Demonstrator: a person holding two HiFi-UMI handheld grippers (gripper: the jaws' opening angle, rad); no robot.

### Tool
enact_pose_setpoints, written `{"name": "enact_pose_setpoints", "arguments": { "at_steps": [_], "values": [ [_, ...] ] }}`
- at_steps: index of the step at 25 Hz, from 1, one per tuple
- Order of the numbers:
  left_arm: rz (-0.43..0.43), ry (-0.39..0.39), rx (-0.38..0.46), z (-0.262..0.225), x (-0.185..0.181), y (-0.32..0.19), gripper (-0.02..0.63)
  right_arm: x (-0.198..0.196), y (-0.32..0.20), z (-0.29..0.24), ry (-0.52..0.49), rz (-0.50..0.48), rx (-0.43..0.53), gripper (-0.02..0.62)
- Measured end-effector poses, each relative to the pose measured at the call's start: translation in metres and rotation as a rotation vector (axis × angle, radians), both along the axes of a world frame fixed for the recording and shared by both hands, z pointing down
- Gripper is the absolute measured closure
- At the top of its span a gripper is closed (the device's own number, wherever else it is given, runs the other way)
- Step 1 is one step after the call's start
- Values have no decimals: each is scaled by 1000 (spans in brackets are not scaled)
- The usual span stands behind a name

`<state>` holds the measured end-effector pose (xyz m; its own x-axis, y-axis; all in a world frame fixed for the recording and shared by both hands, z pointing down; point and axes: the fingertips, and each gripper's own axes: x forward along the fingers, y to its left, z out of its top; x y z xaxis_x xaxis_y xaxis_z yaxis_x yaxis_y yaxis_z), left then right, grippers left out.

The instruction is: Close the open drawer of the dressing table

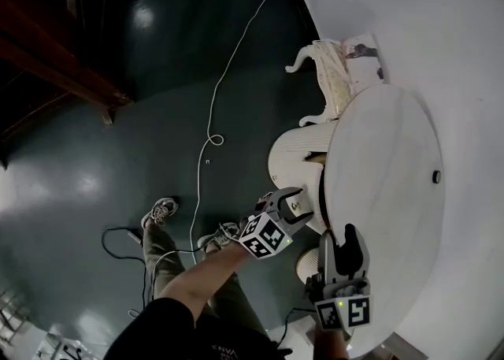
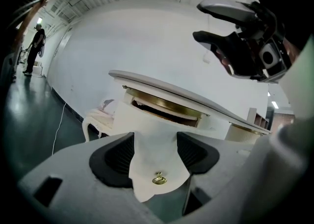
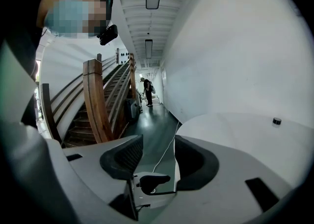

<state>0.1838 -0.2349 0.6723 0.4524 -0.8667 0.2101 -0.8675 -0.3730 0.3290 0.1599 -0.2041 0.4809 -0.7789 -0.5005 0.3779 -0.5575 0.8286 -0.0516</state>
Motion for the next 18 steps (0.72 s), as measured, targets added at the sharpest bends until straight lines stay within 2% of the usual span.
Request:
{"name": "enact_pose_setpoints", "arguments": {
  "at_steps": [6,18],
  "values": [
    [-15,37,13,0,10,-20,337,1,-1,-2,-17,0,-11,391],
    [3,28,47,-2,22,-54,337,2,4,-9,-55,-37,-29,391]
  ]
}}
